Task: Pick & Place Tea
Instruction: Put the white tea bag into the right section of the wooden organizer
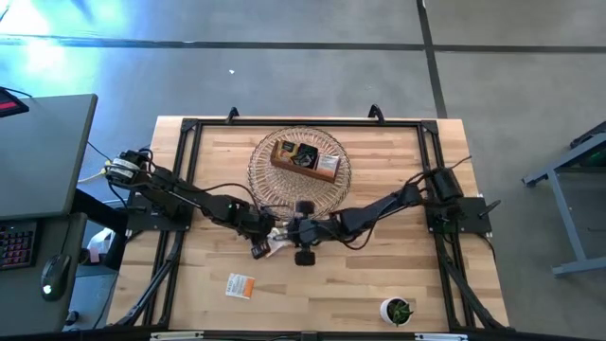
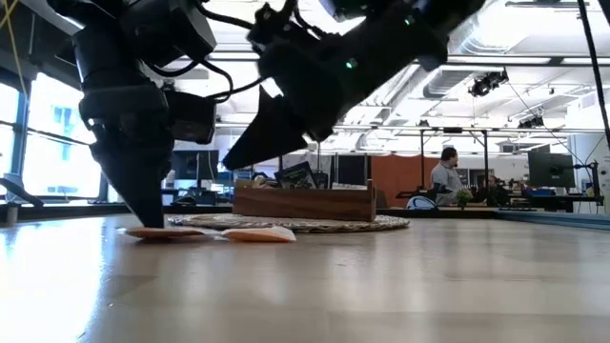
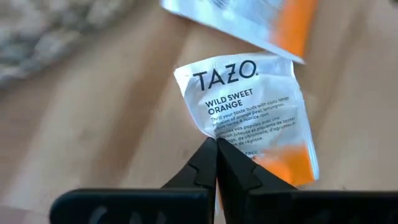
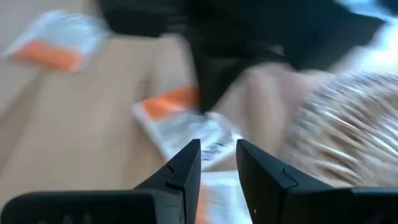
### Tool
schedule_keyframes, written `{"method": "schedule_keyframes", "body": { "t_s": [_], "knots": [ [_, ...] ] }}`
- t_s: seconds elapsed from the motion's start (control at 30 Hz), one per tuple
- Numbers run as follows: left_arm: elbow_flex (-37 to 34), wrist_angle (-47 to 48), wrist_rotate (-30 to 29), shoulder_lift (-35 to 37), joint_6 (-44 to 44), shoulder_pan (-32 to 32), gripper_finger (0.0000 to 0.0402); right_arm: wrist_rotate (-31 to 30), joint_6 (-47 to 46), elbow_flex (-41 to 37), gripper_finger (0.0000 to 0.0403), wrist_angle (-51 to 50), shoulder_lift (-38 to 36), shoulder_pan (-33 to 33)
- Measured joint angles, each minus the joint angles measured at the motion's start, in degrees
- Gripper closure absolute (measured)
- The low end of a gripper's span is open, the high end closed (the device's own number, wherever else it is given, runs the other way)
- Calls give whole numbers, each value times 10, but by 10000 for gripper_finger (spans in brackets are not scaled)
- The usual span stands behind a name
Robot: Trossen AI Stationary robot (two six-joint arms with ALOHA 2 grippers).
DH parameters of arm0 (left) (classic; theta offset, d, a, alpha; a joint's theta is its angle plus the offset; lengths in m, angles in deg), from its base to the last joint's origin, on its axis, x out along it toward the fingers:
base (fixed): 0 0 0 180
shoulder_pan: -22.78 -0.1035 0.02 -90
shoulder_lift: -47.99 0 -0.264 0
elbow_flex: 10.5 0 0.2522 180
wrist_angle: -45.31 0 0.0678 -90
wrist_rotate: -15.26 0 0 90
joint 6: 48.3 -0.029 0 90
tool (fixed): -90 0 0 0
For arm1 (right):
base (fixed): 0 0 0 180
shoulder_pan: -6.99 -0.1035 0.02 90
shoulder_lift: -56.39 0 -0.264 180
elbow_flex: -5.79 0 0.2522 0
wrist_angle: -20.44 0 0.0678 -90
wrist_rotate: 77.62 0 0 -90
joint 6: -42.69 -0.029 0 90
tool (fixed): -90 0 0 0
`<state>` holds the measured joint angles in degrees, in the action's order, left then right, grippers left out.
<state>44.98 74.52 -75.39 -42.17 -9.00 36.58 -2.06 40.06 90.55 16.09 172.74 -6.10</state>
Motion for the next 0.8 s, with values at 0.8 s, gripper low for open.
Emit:
{"method": "schedule_keyframes", "body": {
  "t_s": [0.8],
  "knots": [
    [69,29,-499,61,-102,156,401,225,-179,0,304,-139,-146,111]
  ]
}}
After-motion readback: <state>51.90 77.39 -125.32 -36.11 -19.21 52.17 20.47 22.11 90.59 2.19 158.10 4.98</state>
